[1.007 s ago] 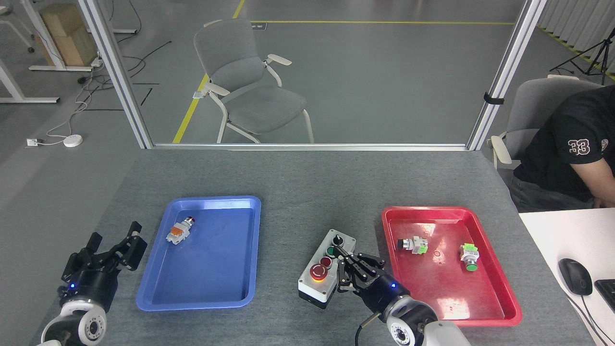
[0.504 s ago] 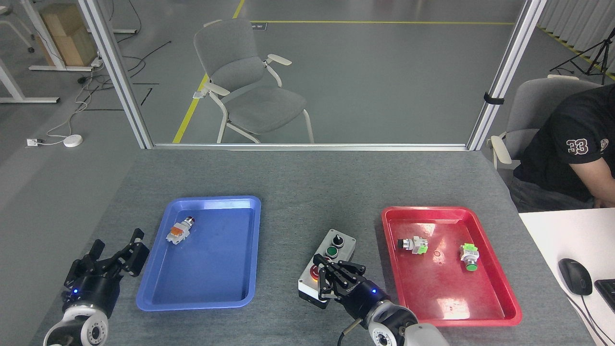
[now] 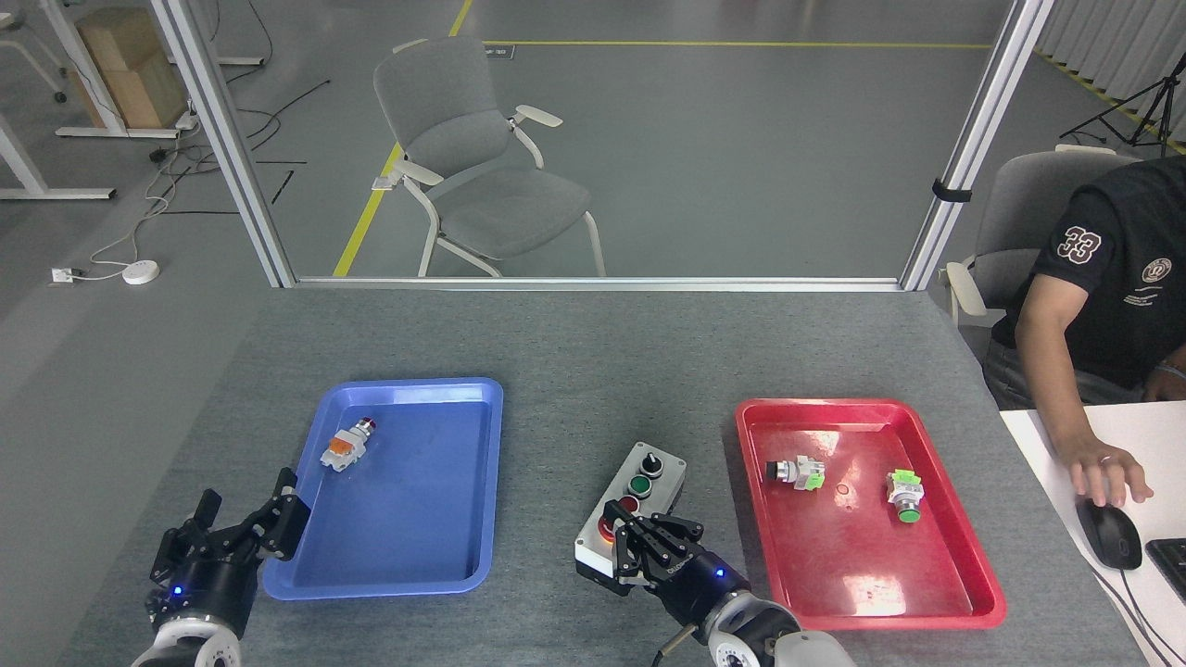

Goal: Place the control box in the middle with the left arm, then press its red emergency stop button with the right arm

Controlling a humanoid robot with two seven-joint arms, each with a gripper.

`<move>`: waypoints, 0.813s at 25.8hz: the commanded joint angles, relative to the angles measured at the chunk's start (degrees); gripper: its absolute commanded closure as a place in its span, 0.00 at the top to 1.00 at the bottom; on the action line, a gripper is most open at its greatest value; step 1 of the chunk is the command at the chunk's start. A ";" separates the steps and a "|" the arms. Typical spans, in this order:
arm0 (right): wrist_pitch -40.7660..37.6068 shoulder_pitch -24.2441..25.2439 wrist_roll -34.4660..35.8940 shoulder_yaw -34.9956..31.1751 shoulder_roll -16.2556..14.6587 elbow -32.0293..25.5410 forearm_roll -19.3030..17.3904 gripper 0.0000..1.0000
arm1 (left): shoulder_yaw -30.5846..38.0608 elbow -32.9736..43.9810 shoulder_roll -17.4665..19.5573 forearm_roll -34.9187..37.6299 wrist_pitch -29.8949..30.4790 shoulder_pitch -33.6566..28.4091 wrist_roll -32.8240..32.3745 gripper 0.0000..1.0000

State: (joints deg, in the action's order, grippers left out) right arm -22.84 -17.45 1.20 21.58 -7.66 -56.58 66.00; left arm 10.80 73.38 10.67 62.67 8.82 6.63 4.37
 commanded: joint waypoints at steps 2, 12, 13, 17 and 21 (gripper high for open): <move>1.22 0.14 -4.10 -0.13 0.10 0.59 0.01 0.00 | -0.26 -0.52 -1.53 1.57 -1.88 -0.74 1.51 0.99; 2.01 -1.89 8.20 -9.10 0.27 -5.29 -1.23 0.82 | -0.17 -0.43 -2.06 0.96 -2.05 -0.92 3.01 0.99; 2.01 -1.89 11.37 -10.24 0.19 -5.47 -1.31 0.98 | -0.17 -0.43 -2.06 0.96 -2.05 -0.92 3.01 0.99; 3.41 -1.89 16.20 -12.70 0.10 -5.47 -1.40 0.98 | -0.17 -0.43 -2.06 0.96 -2.05 -0.92 3.01 0.99; 10.27 -1.27 16.03 -15.25 -0.08 -5.65 -1.31 0.98 | -0.17 -0.43 -2.06 0.96 -2.05 -0.92 3.01 0.99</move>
State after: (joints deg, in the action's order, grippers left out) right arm -17.08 -18.98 16.64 7.91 -7.61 -62.05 64.66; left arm 10.63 72.96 8.61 63.63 6.77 5.72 7.42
